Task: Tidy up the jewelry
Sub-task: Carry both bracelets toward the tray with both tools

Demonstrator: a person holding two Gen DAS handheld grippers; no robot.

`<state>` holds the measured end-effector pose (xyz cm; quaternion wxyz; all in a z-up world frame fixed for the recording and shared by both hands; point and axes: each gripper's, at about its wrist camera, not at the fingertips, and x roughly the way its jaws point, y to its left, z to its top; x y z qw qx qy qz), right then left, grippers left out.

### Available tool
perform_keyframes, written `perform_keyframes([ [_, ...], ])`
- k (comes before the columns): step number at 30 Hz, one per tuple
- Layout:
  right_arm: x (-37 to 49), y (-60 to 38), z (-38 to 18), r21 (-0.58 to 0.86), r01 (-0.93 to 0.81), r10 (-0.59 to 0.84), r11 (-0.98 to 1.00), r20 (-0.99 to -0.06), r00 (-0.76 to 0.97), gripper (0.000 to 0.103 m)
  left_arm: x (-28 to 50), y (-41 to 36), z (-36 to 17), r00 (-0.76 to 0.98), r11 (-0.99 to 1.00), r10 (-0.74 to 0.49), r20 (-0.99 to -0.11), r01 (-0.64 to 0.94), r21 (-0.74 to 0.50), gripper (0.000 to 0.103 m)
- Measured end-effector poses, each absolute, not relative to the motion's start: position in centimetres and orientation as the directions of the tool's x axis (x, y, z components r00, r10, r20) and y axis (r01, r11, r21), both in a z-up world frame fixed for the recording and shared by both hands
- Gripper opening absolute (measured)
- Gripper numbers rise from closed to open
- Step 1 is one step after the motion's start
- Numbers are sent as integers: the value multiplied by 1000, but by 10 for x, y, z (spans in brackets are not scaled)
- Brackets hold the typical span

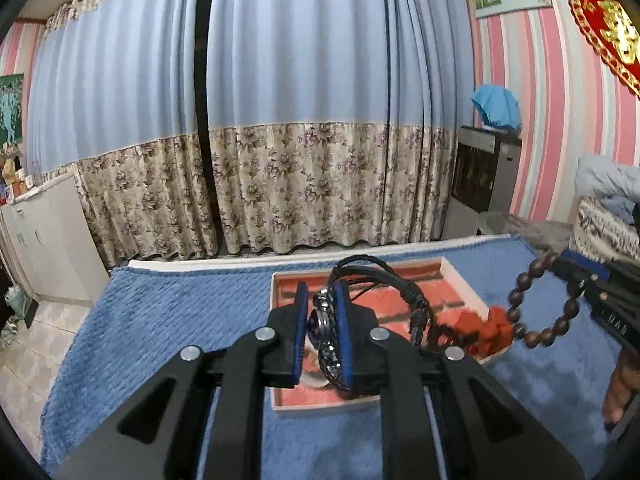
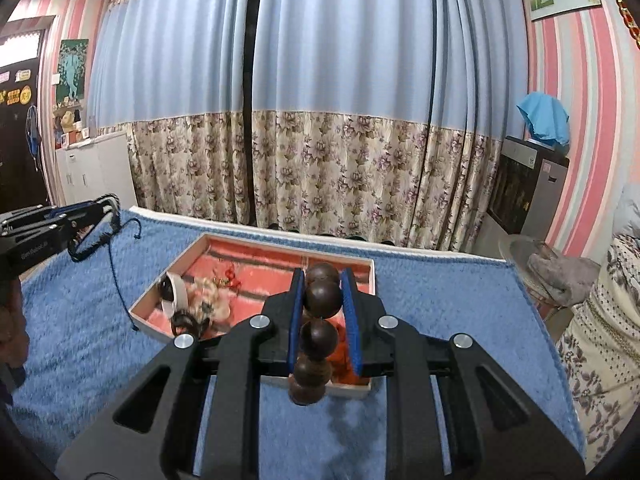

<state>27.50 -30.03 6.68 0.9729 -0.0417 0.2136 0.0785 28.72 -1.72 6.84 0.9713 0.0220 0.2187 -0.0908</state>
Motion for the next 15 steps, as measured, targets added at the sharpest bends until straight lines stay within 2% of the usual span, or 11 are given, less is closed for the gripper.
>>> perform_keyframes([
  [8,306,-290,66,-13,-181,158,983,-423,892,20,318,-33,70,886,983,-168,-431,183,-8,14],
  [15,326,-281,49,-18,-172,146,985,-450,881,20,336,-40,41,869,981,-180,-461,193,-19,14],
])
